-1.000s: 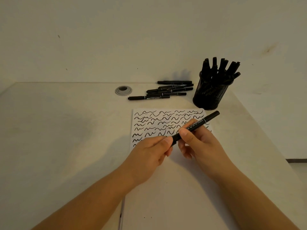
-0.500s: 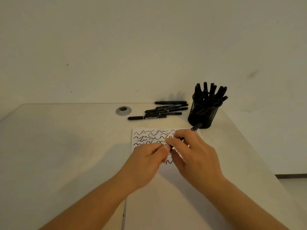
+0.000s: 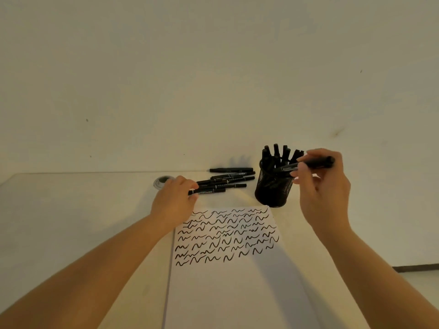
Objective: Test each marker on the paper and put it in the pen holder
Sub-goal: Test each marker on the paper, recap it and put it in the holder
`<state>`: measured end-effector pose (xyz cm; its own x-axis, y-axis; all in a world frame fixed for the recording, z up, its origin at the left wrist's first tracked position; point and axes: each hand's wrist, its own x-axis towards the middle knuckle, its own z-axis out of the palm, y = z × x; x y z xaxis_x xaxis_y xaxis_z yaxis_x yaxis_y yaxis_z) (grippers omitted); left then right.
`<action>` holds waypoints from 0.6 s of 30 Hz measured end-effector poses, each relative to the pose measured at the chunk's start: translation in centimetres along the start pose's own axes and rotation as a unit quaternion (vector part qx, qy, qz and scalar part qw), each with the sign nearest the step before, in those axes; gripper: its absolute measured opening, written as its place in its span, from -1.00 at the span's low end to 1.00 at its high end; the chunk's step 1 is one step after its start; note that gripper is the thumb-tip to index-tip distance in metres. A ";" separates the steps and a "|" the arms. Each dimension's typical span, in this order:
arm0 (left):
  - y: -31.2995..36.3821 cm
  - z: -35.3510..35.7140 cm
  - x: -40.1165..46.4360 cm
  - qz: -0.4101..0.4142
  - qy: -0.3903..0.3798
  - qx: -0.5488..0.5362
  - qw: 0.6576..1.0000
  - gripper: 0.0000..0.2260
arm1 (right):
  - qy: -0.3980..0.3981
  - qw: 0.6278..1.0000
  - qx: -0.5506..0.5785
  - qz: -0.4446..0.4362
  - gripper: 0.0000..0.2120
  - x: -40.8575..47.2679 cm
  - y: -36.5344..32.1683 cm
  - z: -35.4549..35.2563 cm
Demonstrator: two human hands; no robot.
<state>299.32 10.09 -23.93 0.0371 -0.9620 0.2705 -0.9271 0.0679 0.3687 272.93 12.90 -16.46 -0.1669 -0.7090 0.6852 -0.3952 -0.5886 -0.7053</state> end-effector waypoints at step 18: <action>-2.0 3.3 0.9 -0.057 0.059 0.012 0.997 -0.81 | -0.050 0.976 -0.210 0.031 -0.67 2.3 3.7 1.8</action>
<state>300.00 8.17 -27.35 0.1857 -0.9250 0.3315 -0.9230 -0.0485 0.3817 272.68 8.40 -17.75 -0.1226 -0.7848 0.6075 -0.7261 -0.3464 -0.5940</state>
